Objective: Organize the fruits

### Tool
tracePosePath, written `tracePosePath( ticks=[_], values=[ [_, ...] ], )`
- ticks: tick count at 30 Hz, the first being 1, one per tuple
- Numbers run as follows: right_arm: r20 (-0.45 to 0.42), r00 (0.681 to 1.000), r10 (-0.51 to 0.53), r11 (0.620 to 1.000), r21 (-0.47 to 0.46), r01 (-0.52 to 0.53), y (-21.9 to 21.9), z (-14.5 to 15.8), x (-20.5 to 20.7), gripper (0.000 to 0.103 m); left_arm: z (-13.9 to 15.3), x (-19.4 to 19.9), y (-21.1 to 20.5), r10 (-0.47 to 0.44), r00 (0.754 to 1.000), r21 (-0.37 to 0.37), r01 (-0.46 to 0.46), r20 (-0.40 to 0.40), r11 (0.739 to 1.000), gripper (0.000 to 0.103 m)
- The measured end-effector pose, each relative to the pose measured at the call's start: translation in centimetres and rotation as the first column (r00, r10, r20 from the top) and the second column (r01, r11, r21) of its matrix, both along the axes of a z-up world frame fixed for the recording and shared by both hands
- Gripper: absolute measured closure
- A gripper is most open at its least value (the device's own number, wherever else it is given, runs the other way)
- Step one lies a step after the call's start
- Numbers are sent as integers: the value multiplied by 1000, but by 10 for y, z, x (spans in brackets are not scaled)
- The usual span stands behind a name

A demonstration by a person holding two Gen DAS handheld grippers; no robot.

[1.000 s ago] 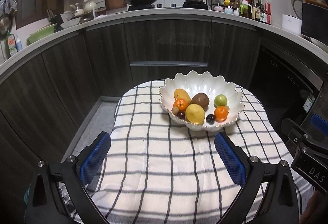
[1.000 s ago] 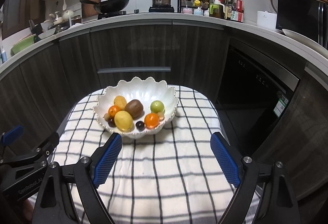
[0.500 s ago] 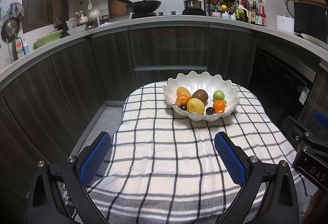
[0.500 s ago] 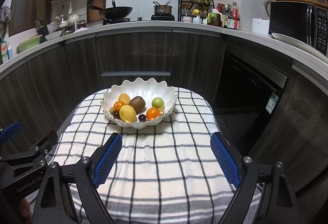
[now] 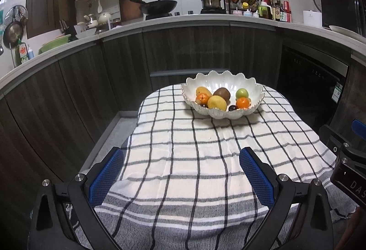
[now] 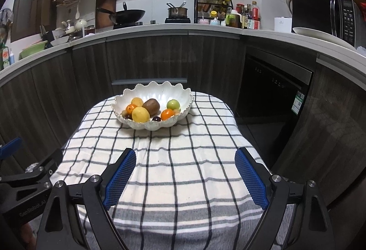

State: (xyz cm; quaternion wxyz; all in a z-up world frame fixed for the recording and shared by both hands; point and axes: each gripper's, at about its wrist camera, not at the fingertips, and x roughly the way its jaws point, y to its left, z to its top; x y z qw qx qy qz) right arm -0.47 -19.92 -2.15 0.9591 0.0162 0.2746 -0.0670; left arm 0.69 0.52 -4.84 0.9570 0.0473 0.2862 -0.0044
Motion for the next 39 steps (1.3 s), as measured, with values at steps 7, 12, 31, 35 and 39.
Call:
tracePosePath(
  ticks=[7,12,31,35,39],
  values=[
    [-8,1000,2,1000,5,-2,0,-5,-1,12,-3,-2,1,4,1000,-2,-4,2,1000,0],
    [-10,1000,-1,1000,11,1,-2,-6,-1,12,-4,-2,0,0,1000,1,0,4,1000,0],
    [-26,1000,3,1000,21,-3,-1,-7,2,12,-4,-1,-1,-2,1000,16,2,1,1000,0],
    [-25,1000,2,1000,23,-1,-2,-7,2,12,-5,0,-1,-7,1000,23,7,5,1000,0],
    [-25,1000,0,1000,25,1,-1,-7,2,12,-4,0,-1,-7,1000,25,7,10,1000,0]
  ],
)
